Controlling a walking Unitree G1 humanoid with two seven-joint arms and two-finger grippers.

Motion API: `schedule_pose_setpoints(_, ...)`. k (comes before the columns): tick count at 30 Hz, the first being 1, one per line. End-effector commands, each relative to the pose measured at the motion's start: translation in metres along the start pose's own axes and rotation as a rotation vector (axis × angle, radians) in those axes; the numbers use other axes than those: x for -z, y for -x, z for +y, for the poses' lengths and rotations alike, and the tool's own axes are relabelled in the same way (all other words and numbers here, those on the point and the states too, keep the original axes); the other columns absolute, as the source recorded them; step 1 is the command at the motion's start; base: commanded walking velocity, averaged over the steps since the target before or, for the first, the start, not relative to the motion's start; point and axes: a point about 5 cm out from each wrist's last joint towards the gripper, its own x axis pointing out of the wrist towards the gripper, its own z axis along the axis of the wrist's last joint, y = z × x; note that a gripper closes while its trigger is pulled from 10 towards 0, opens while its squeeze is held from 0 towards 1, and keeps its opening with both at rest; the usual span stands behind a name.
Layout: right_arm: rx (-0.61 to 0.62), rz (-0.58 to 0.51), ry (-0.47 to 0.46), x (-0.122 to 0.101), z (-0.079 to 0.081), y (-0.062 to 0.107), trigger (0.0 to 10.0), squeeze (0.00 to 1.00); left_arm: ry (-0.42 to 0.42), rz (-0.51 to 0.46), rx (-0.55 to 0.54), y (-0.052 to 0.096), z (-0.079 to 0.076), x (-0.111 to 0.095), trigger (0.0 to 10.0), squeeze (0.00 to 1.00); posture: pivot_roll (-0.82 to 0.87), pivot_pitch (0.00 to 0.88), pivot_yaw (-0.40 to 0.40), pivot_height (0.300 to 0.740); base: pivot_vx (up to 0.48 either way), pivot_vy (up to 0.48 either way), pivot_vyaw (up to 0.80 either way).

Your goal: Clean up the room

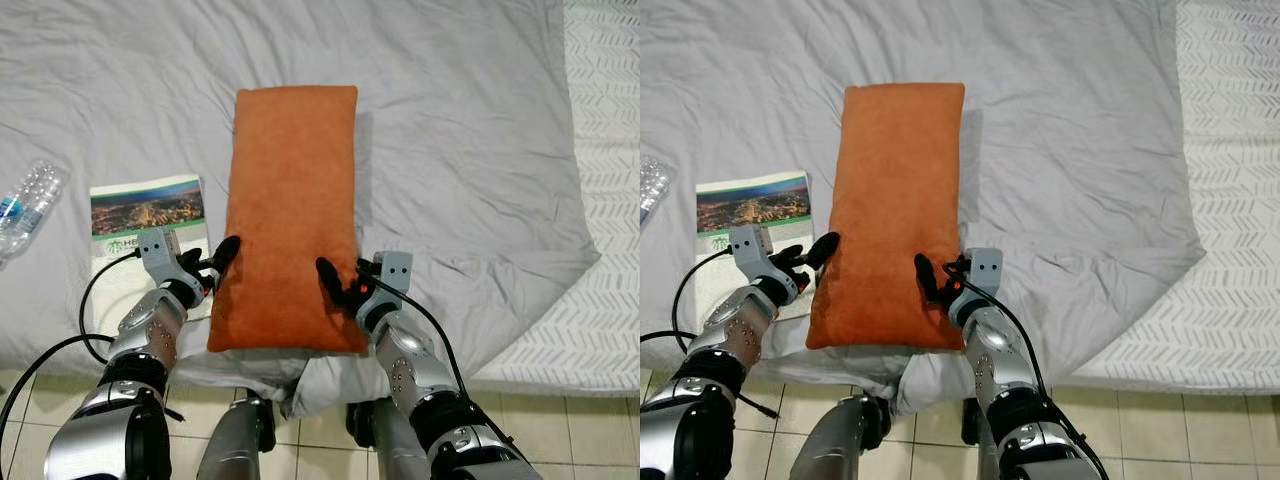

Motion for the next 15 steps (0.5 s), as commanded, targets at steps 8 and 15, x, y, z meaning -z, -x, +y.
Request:
schedule_pose_setpoints(8, 0.009, 0.098, -0.126, 0.029, 0.014, 0.005, 10.0, 0.00, 0.118, 0.143, 0.043, -0.004, -0.024, 0.044, 10.0, 0.00, -0.06, 0.569, -0.042, 0.740, 0.000, 0.000, 0.00)
schedule_pose_setpoints(15, 0.005, 0.135, -0.174, 0.038, 0.019, 0.006, 10.0, 0.00, 0.191, 0.191, -0.076, 0.005, -0.017, 0.067, 10.0, 0.00, -0.06, 0.571, -0.036, 0.740, 0.000, 0.000, 0.00)
